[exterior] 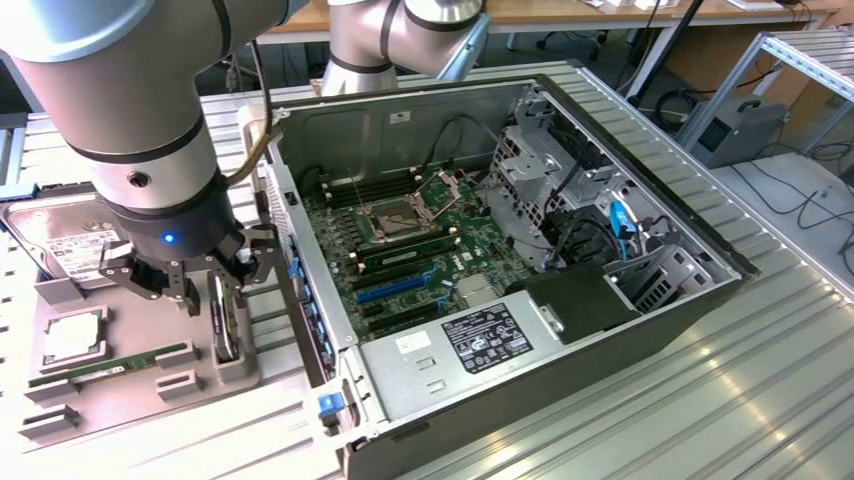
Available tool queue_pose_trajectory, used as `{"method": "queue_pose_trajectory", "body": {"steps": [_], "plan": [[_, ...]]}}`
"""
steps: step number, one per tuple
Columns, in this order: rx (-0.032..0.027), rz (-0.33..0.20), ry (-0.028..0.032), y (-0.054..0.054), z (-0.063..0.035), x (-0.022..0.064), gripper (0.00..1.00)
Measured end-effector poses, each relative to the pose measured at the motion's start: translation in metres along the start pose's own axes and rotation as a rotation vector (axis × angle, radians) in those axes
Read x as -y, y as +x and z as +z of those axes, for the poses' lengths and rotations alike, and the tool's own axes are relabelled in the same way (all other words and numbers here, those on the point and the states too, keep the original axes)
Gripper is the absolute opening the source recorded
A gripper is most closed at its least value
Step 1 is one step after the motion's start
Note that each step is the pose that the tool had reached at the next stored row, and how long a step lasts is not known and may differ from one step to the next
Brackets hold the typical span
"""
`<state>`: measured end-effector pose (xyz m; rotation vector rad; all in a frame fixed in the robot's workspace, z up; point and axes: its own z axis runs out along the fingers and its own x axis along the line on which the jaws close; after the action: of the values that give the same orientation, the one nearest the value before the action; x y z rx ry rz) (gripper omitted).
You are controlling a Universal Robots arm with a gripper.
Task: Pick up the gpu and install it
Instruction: 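Pick up the gpu and move the gpu toward the slot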
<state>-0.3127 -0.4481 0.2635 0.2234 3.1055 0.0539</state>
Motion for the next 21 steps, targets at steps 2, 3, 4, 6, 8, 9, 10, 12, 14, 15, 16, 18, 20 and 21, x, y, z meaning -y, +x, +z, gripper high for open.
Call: {"method": "queue_pose_trajectory", "body": {"steps": [2, 3, 4, 6, 8, 9, 10, 12, 14, 15, 16, 18, 20, 21], "plan": [[0.0000, 0.001, 0.0000, 0.000, 0.0011, -0.0002, 0.48], [0.0000, 0.001, 0.0001, 0.000, 0.0013, -0.0003, 0.48], [0.0000, 0.001, 0.0001, 0.000, 0.0018, -0.0008, 0.48], [0.0000, 0.001, 0.0001, 0.001, 0.0026, -0.0030, 0.48], [0.0001, 0.001, 0.0000, 0.001, 0.0036, -0.0067, 0.48], [0.0001, 0.001, 0.0000, 0.001, 0.0040, -0.0082, 0.48], [0.0001, 0.001, 0.0000, 0.002, 0.0045, -0.0098, 0.48], [0.0001, 0.002, 0.0001, 0.002, 0.0054, -0.0125, 0.48], [0.0001, 0.002, 0.0001, 0.002, 0.0063, -0.0152, 0.48], [0.0001, 0.002, 0.0000, 0.003, 0.0069, -0.0168, 0.48], [0.0001, 0.002, 0.0000, 0.003, 0.0076, -0.0187, 0.48], [0.0001, 0.002, 0.0000, 0.003, 0.0088, -0.0212, 0.48], [0.0001, 0.003, 0.0001, 0.004, 0.0097, -0.0238, 0.48], [0.0001, 0.003, 0.0001, 0.004, 0.0101, -0.0254, 0.48]]}}
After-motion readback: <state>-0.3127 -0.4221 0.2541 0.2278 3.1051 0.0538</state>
